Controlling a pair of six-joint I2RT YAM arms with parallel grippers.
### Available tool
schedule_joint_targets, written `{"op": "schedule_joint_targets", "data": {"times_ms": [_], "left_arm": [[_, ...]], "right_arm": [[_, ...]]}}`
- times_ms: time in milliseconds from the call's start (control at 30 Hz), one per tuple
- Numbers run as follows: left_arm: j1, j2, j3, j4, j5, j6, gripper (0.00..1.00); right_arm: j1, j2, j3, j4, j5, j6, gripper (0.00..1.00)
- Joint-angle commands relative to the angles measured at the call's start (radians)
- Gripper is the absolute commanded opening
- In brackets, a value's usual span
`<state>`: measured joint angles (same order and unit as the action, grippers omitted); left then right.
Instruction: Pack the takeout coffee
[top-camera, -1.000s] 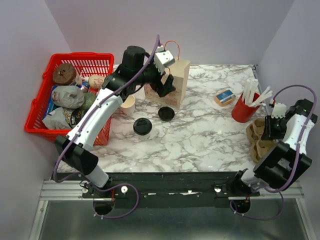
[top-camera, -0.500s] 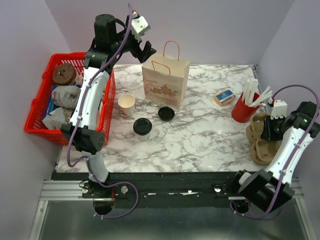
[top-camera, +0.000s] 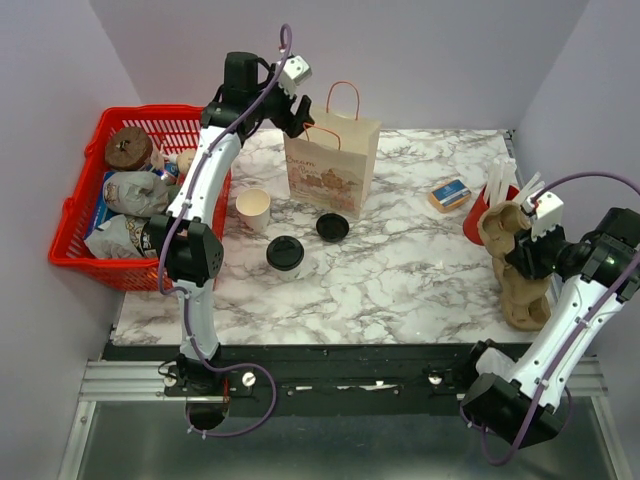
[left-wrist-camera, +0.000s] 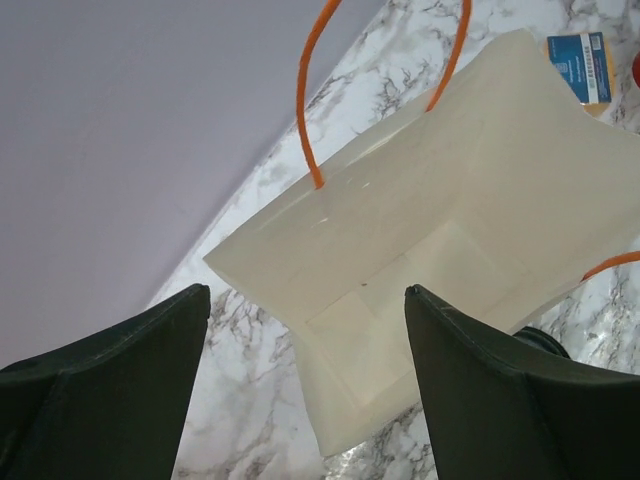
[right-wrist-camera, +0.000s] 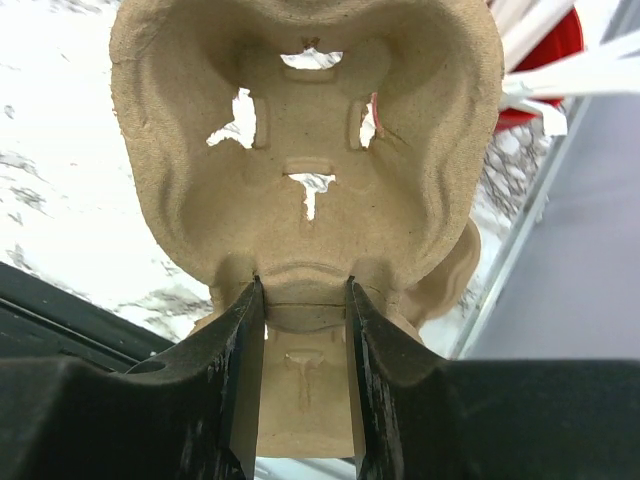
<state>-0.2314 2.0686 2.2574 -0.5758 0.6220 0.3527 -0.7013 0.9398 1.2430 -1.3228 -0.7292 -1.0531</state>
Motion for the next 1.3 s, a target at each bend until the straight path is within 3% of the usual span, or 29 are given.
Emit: {"op": "schedule_joint_targets", "data": {"times_ms": [0, 500, 767, 900, 1000, 1100, 1267], "left_arm": [[-0.009, -0.021, -0.025, 0.054, -0.087, -0.144, 0.83], [-0.173, 0.01, -0.071, 0.149, -0.039, -0.46, 0.77], [-0.23, -0.021, -0.105, 0.171, -0.016, -0.491, 0.77], [-0.221, -0.068, -0.07, 0.114, 0.068, -0.359, 0.79], [-0.204, -0.129, -0.068, -0.017, 0.097, -0.115, 0.82], [-0.183, -0.176, -0.068, -0.152, 0.05, 0.067, 0.84], [-0.143, -0.186, -0.059, -0.196, -0.086, 0.131, 0.85]], "right_arm": [[0.003, -0.003, 0.05, -0.2, -0.114, -0.018, 0.0], [0.003, 0.01, 0.093, -0.158, -0.173, 0.057, 0.01], [0.003, 0.014, 0.072, -0.128, -0.197, 0.088, 0.01], [0.003, 0.011, 0.061, -0.119, -0.214, 0.105, 0.01], [0.003, 0.013, 0.061, -0.119, -0.225, 0.105, 0.01], [0.003, 0.008, 0.065, -0.122, -0.239, 0.094, 0.01], [0.003, 0.01, 0.07, -0.116, -0.265, 0.094, 0.01]]}}
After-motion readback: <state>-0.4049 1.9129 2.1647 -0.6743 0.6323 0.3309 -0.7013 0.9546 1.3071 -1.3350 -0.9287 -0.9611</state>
